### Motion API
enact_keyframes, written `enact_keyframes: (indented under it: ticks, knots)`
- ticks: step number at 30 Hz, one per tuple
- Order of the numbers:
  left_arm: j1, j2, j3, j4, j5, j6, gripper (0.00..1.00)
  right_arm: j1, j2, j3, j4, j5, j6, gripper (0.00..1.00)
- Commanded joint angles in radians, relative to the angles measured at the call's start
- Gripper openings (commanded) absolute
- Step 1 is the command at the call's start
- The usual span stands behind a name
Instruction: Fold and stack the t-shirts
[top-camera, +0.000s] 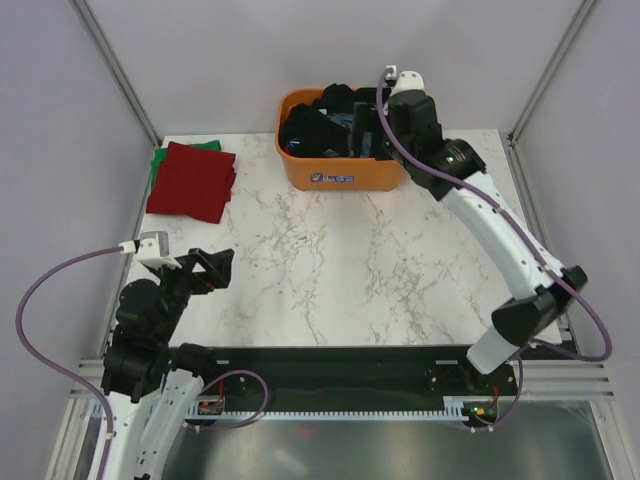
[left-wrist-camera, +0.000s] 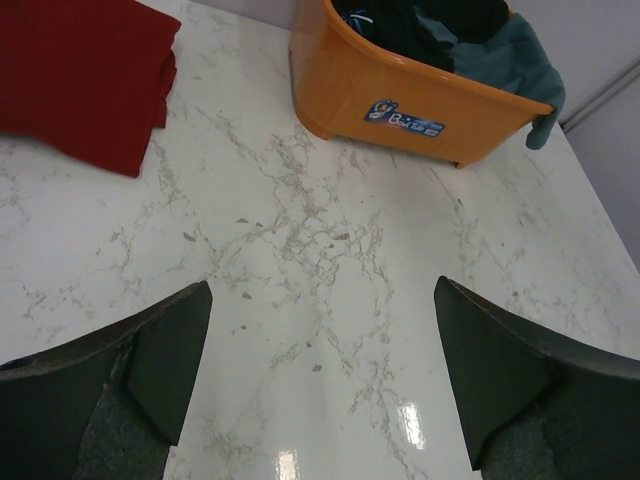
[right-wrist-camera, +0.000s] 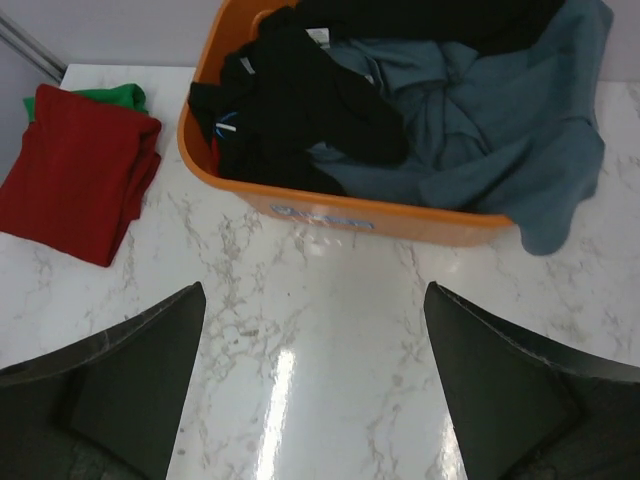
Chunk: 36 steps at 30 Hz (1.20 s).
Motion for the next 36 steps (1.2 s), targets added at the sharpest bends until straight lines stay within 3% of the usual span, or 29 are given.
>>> enact_keyframes:
  ticks: [1,9,17,32,33,36]
  knots:
    - [-0.004,0.003,-0.027,0.018,-0.103,0.060,0.99,-0.001,0.194,0.194,0.000,-0.048,-0.045,0.98]
    - [-0.003,0.068,0.000,-0.053,-0.116,0.018,0.95,-0.001,0.619,0.542,0.044,-0.096,-0.089,0.98]
    - [0.006,0.086,0.014,-0.073,-0.086,0.012,0.89,-0.001,0.817,0.570,0.246,-0.196,-0.094,0.98]
    - [0.054,0.096,0.014,-0.068,-0.046,0.013,0.87,-0.016,1.043,0.682,0.458,-0.141,-0.120,0.98]
    - [0.060,0.092,0.015,-0.068,-0.042,0.013,0.87,-0.014,1.052,0.682,0.467,-0.136,-0.121,0.97]
    - [0.063,0.095,0.014,-0.070,-0.039,0.012,0.87,-0.017,1.055,0.669,0.506,-0.124,-0.120,0.73]
